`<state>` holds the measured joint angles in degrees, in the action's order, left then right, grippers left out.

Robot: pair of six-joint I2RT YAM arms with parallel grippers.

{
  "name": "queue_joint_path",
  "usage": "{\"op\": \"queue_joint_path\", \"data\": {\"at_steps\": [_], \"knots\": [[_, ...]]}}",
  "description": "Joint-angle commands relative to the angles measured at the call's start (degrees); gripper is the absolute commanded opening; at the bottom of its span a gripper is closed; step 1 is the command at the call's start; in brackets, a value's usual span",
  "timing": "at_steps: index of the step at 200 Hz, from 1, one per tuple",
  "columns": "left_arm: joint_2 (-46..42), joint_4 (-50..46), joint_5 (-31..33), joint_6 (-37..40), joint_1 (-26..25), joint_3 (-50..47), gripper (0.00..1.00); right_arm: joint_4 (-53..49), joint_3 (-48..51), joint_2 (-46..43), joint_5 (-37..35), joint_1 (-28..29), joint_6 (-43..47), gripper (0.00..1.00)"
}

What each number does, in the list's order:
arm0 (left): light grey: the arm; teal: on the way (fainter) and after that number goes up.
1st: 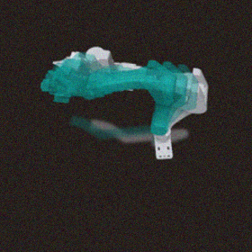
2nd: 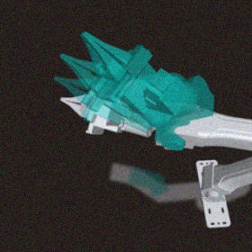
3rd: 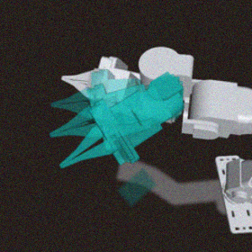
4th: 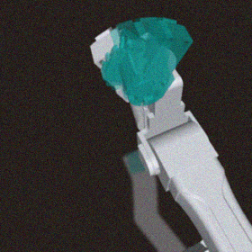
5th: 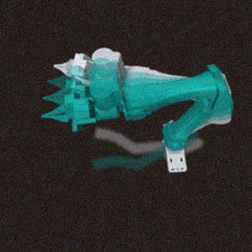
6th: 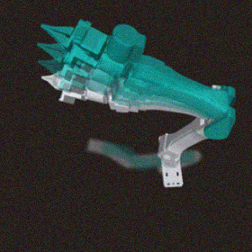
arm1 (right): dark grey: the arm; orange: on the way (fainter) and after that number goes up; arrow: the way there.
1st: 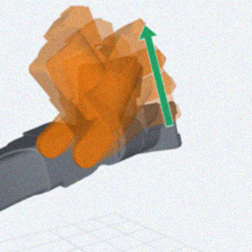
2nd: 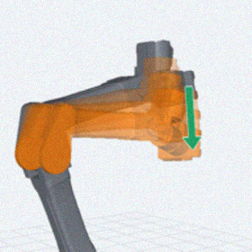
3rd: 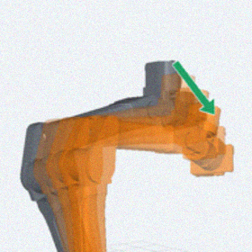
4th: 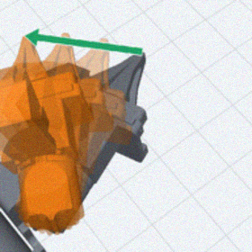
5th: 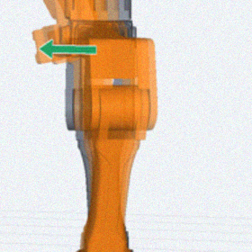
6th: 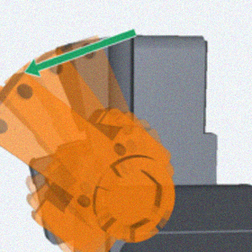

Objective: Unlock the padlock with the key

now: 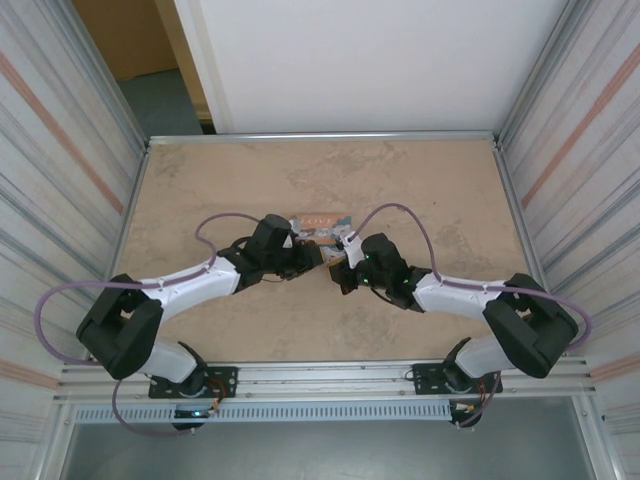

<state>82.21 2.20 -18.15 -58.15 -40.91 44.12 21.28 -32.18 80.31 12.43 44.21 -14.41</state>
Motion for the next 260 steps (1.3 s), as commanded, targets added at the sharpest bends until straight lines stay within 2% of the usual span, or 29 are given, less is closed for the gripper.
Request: {"op": "queue_joint_path", "data": {"at_steps": [1, 113, 160, 260], "knots": [[1.15, 0.77, -9.71, 1.38, -3.09, 1.12, 0.05, 14.92, -7.39, -0.09, 2.15, -0.14, 0.75, 0.0], [1.45, 1.24, -8.71, 0.32, -3.56, 0.73, 0.05, 14.86, -9.42, 1.82, 2.29, -0.7, 1.06, 0.0], [3.22, 3.53, -8.62, -0.45, -3.48, 0.09, 0.05, 12.3, -5.95, 1.58, 0.73, -0.79, 0.49, 0.0], [10.43, 11.64, -9.27, -2.98, -3.58, -1.55, 0.08, 15.5, 4.21, 3.65, -1.17, -1.58, -4.12, 0.0]]}}
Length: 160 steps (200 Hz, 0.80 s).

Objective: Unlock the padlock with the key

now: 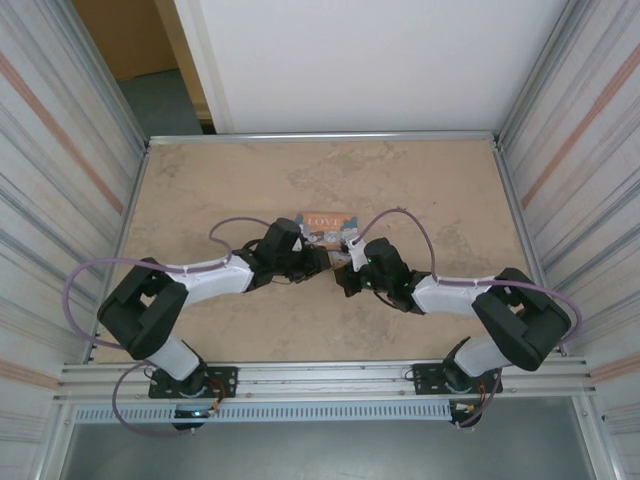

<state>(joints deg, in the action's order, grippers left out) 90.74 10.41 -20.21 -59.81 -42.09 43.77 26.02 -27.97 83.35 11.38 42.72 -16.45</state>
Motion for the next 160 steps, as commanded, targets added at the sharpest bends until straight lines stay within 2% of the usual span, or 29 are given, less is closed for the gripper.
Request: {"op": "queue_joint_path", "data": {"at_steps": [1, 89, 160], "knots": [[1.99, 3.49, -7.26, -1.34, -2.39, -1.26, 0.08, 10.78, 0.05, 0.64, -0.17, -0.09, -2.09, 0.0], [2.18, 3.82, -7.38, -1.19, -2.19, -1.58, 0.26, 14.5, 5.01, 5.64, -1.51, -0.38, -4.87, 0.0], [-4.67, -1.1, -6.3, 1.4, -0.48, -2.68, 0.47, 16.01, 5.47, 7.98, -1.62, -0.46, -6.0, 0.0]]}}
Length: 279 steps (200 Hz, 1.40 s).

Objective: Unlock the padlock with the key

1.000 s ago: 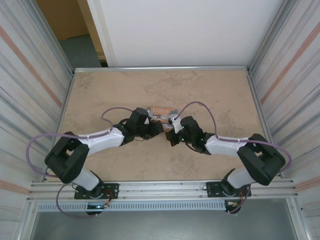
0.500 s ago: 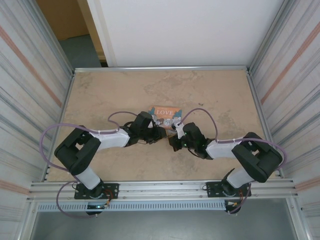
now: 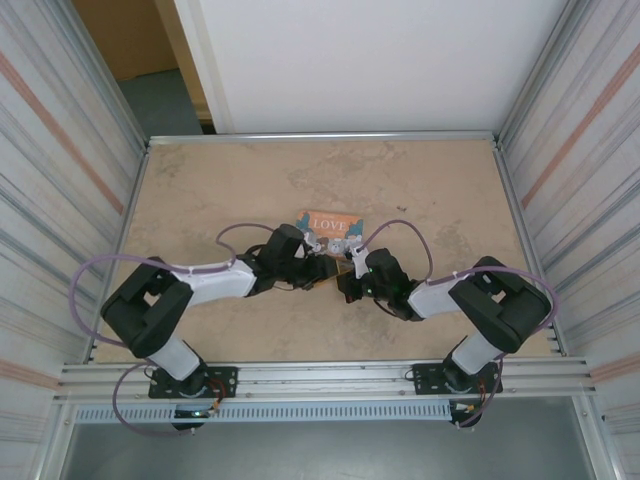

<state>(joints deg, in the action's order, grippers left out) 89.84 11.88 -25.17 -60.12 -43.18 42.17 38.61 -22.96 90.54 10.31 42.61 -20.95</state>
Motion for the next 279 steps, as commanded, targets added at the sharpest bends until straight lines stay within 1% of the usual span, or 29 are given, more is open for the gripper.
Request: {"op": "queue_joint_path", "data": {"at_steps": [1, 60, 86, 109, 141, 171, 206, 223, 236, 254, 279], "knots": [[-3.92, -2.65, -1.31, 1.78, 0.67, -1.11, 0.47, 3.41, 0.42, 0.78, -0.55, -0.39, -1.48, 0.0], [-13.03, -9.67, 1.98, 6.05, 3.33, -3.2, 0.56, 3.53, 0.31, 0.98, 0.13, -0.36, -2.25, 0.0], [-17.6, -11.35, 3.87, 7.21, 4.37, -4.99, 0.57, 3.27, 0.18, 1.13, 0.49, -0.34, -2.77, 0.0], [-21.57, -10.68, 4.96, 7.27, 5.45, -7.54, 0.59, 1.35, -0.33, 0.4, 0.9, -0.32, -3.13, 0.0], [-27.22, -8.59, 6.92, 7.04, 6.19, -11.28, 0.61, -4.45, -1.82, -2.22, 1.01, -0.38, -3.71, 0.0], [-33.32, -7.04, 9.37, 6.34, 6.69, -14.42, 0.64, -12.74, -5.12, -4.08, 3.38, -0.45, -4.58, 0.0], [-39.79, -7.39, 11.69, 6.33, 6.83, -16.71, 0.69, -18.02, -7.41, -5.0, 5.82, -1.52, -8.02, 0.0], [-41.62, -7.24, 12.41, 5.75, 7.05, -17.95, 0.71, -19.48, -8.38, -5.0, 8.88, -2.22, -10.27, 0.0], [-42.5, -6.59, 12.35, 5.0, 7.28, -18.89, 0.72, -20.84, -9.24, -4.97, 9.93, -2.32, -11.33, 0.0], [-42.78, -5.13, 11.88, 3.82, 7.5, -20.12, 0.73, -22.81, -10.01, -5.11, 10.17, -2.35, -12.46, 0.0], [-42.57, -2.72, 11.21, 1.79, 7.97, -21.74, 0.73, -23.0, -9.76, -5.75, 10.29, -2.29, -14.88, 0.0]]}}
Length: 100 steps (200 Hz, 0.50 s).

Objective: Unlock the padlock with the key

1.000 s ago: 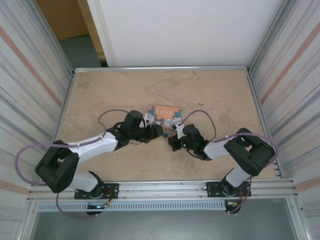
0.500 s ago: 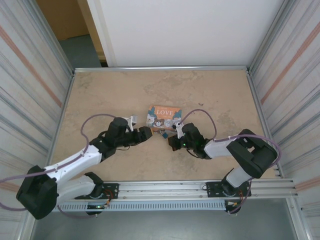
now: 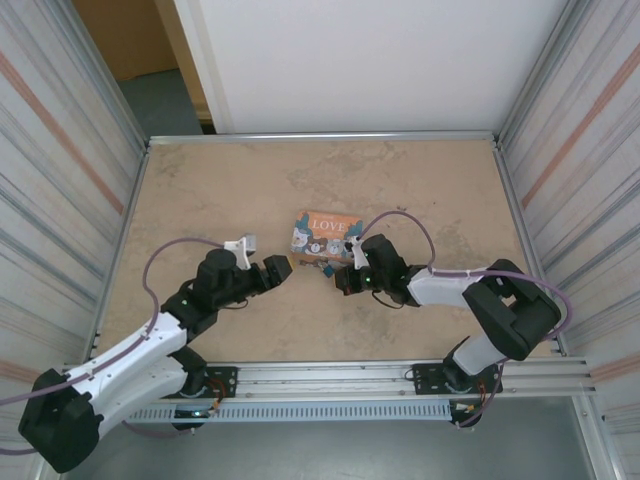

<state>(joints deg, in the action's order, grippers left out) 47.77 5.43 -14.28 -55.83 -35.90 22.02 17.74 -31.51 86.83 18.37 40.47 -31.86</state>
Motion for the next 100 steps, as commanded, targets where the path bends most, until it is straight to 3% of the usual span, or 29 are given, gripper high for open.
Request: {"op": "queue_joint_path", "data": {"at_steps": [1, 40, 100], "knots": [[-0.49, 3.81, 0.32, -2.56, 0.67, -1.66, 0.73, -2.11, -1.24, -2.03, 2.25, -0.14, -4.12, 0.0], [0.27, 8.29, -0.51, -6.9, 1.41, -4.19, 0.75, -2.67, -1.25, -3.32, 2.51, -0.12, -9.44, 0.0], [7.35, 23.01, -2.04, -18.47, 1.75, -10.07, 0.74, -3.85, -1.4, -3.78, 3.19, -0.08, -20.36, 0.0]]}}
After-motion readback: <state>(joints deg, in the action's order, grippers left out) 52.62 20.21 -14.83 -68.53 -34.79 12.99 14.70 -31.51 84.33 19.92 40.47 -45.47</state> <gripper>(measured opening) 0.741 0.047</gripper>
